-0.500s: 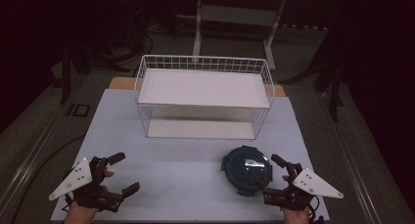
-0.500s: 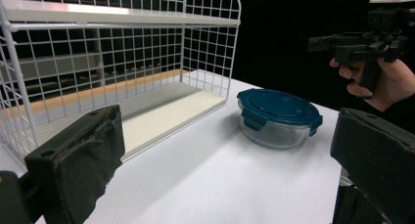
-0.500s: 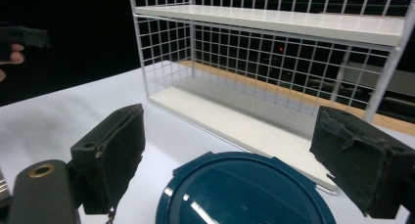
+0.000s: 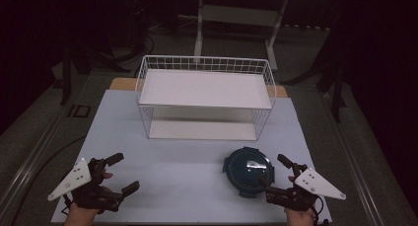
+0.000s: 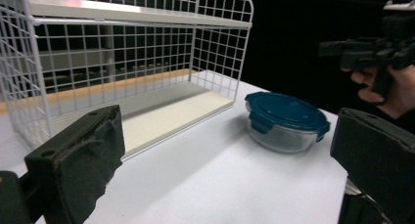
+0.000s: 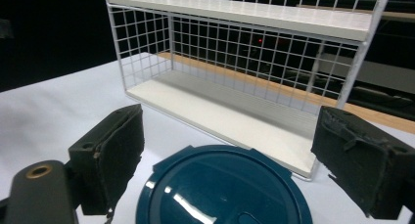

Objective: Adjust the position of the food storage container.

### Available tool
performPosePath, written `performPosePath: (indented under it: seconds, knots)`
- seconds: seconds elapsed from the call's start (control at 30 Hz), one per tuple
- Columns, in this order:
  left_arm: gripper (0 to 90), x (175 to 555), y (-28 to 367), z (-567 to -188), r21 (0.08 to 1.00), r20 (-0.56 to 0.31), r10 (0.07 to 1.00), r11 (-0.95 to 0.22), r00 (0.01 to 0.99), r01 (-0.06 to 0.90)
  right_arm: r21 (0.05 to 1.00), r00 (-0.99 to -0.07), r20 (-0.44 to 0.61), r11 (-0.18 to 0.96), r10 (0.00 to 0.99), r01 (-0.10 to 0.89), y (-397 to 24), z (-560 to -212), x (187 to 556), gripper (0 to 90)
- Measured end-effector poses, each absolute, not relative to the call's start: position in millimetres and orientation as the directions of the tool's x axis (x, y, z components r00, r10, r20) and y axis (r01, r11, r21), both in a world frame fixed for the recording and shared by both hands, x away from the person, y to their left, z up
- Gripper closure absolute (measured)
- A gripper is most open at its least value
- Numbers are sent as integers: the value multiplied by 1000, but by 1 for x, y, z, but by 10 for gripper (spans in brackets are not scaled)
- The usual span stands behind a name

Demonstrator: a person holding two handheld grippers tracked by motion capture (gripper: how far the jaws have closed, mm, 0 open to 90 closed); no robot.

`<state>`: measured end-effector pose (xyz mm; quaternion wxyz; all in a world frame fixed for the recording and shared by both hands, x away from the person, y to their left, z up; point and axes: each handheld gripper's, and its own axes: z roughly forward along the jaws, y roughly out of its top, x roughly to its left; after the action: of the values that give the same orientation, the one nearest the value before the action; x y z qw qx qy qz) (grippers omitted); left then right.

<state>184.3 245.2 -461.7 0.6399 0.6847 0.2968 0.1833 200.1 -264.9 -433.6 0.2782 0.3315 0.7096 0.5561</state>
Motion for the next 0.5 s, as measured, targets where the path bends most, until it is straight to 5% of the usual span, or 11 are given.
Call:
performPosePath:
  seconds: [0.5]
  knots:
    - [0, 186, 243, -463, 985, -127, 623, -15, 772, 175, 949, -605, -24, 208, 796, 237, -290, -419, 218, 146]
